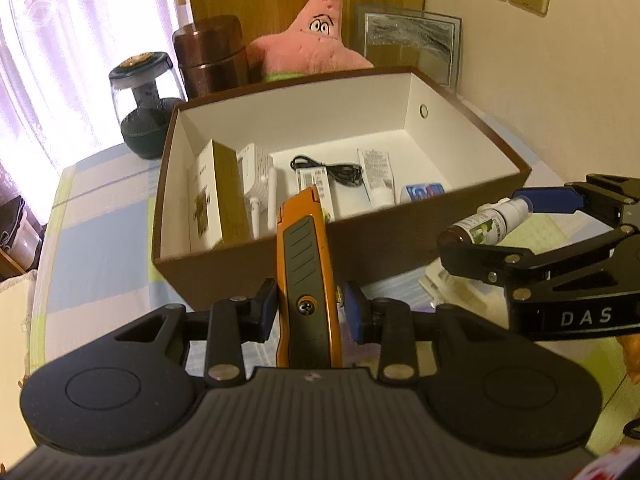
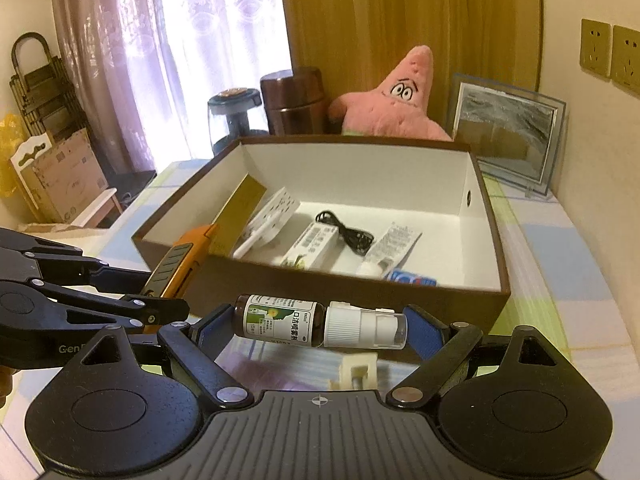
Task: Organize rigid objects
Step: 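Lower the orange knife and spray bottle into the brown box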
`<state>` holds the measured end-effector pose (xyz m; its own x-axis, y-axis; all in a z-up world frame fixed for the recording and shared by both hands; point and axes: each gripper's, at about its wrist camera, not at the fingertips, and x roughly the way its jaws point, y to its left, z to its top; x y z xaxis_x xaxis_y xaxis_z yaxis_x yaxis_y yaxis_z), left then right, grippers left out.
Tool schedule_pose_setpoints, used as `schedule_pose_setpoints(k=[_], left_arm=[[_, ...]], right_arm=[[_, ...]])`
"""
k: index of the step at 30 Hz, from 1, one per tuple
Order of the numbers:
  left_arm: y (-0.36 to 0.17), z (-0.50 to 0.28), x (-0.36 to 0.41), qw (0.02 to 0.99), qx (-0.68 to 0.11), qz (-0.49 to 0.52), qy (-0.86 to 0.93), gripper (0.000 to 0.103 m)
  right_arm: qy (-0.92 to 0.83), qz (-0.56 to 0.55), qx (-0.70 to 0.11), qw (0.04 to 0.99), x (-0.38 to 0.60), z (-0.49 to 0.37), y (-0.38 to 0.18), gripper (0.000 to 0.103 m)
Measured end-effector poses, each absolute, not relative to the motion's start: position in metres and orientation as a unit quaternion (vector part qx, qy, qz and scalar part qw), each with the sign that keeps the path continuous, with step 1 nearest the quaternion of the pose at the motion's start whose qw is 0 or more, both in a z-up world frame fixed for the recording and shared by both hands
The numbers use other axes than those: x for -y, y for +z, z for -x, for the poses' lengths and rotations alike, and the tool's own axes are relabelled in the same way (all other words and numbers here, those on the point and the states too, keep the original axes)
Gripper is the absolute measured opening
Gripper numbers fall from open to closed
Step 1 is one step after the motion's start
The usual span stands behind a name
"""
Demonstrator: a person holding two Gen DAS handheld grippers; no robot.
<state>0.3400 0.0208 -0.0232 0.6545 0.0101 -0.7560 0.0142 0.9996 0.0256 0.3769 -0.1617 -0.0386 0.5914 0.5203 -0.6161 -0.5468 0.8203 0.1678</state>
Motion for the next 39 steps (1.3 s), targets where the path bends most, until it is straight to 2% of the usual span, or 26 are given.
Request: schedule_pose_setpoints(k=[17, 39], left_arm=[[0.003, -0.398, -0.021, 0.920, -0.391, -0.025, -0.015, 0.030], [0.004, -0.466, -0.024, 0.919, -0.393, -0.024, -0.021, 0.030]], right_arm=[[0.292, 0.012, -0.326, 0.899, 0.157, -0.431, -0.025, 0.087], [0.266, 0.018, -0.325, 0.907, 0.161, -0.487, -0.027, 0.087]])
